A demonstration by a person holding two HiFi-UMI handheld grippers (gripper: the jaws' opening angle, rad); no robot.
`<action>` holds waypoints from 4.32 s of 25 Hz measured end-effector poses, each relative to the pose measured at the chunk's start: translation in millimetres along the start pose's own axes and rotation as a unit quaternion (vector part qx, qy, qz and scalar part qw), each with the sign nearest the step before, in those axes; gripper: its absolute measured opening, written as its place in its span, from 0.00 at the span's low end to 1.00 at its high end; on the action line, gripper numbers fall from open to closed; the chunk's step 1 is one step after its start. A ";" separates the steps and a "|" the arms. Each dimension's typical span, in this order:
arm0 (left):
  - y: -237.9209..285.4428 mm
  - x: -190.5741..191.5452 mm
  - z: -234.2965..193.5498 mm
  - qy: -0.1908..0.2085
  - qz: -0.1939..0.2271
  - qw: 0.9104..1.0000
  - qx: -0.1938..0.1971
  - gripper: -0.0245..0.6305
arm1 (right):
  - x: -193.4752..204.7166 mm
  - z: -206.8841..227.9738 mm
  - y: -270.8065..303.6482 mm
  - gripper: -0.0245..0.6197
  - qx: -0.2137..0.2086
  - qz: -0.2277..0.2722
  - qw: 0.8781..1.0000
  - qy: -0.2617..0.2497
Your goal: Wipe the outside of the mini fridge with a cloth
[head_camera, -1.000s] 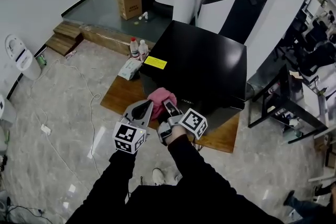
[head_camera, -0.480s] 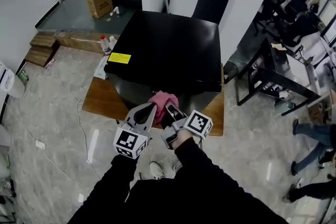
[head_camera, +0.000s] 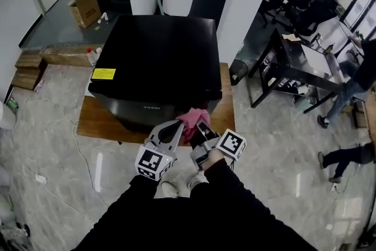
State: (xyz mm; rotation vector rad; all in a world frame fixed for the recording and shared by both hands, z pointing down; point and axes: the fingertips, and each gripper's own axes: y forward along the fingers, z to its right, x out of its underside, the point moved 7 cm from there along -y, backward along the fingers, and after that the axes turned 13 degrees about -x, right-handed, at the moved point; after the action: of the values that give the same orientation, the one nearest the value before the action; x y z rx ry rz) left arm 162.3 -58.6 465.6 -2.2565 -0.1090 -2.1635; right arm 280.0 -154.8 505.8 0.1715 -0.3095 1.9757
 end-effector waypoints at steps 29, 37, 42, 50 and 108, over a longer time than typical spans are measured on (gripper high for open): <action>-107.9 60.9 -121.5 -0.002 -0.005 0.986 -0.169 0.05 | 117.3 26.8 48.9 0.16 -0.033 -0.162 0.981 -0.102; -130.2 129.2 -172.7 -0.011 -0.044 0.975 -0.217 0.05 | 184.4 103.0 94.7 0.17 0.012 -0.243 0.969 -0.053; -128.7 170.1 -201.9 -0.010 -0.081 0.970 -0.231 0.05 | 227.3 151.1 132.7 0.17 0.028 -0.259 0.965 -0.009; -121.2 209.2 -218.3 -0.024 -0.104 0.966 -0.235 0.05 | 246.1 204.0 156.8 0.17 0.064 -0.227 0.970 0.050; 4.3 50.7 78.6 -0.059 -0.044 0.992 0.102 0.05 | -46.1 21.2 -131.7 0.16 0.093 -0.067 0.892 -0.437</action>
State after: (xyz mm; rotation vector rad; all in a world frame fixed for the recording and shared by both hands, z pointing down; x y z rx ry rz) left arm 243.1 -56.2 513.0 -2.2999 -0.4196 -1.9532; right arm 418.5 -150.0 532.4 1.1897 -0.6579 1.6776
